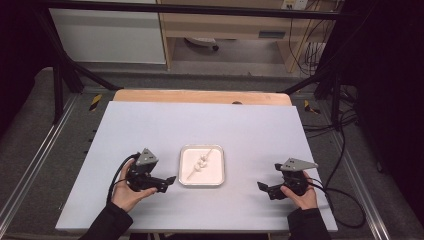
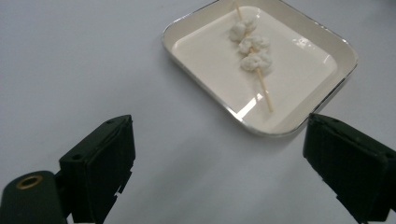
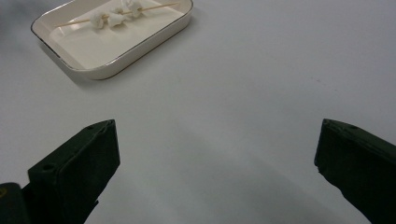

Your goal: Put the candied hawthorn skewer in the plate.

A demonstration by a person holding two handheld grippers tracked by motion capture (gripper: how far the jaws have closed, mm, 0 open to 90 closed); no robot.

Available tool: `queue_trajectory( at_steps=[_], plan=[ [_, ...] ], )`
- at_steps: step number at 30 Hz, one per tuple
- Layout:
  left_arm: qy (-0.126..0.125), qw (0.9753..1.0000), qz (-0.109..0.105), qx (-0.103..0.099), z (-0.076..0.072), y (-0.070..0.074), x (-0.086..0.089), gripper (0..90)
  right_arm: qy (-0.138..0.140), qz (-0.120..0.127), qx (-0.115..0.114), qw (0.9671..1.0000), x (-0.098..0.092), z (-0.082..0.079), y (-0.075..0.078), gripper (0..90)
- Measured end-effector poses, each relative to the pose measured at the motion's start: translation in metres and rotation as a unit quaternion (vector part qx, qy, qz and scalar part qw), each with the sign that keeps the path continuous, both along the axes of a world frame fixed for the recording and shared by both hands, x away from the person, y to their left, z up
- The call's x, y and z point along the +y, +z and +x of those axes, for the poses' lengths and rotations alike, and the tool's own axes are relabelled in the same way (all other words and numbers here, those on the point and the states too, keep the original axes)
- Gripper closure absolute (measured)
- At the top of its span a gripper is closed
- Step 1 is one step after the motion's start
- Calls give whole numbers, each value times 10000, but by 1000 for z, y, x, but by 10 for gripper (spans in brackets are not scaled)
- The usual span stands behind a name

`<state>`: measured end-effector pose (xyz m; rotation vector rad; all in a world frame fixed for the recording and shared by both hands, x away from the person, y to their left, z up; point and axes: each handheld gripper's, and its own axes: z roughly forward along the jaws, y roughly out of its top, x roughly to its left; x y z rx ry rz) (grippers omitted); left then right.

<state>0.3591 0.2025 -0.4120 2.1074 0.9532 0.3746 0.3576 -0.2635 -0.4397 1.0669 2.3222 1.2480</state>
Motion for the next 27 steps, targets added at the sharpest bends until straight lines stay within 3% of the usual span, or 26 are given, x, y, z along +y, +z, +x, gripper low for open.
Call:
queue_trajectory(
  at_steps=[3, 6, 13, 27],
  plan=[
    [-94, 9997, -80, -203, -3, -6, 13, 92, -9, -11, 20, 10000, 0, 0, 0, 7],
    [187, 9997, -82, -132, -11, -9, 25, 89, -21, 1, 31, 10000, 0, 0, 0, 7],
    [300, 9994, -152, -115, -17, -23, 46, 98, -61, -29, 114, 9999, 1, -1, -2, 7],
    [311, 9994, -92, -145, -14, -29, 52, 99, -72, 19, 202, 9998, -2, -3, -6, 7]
  ],
)
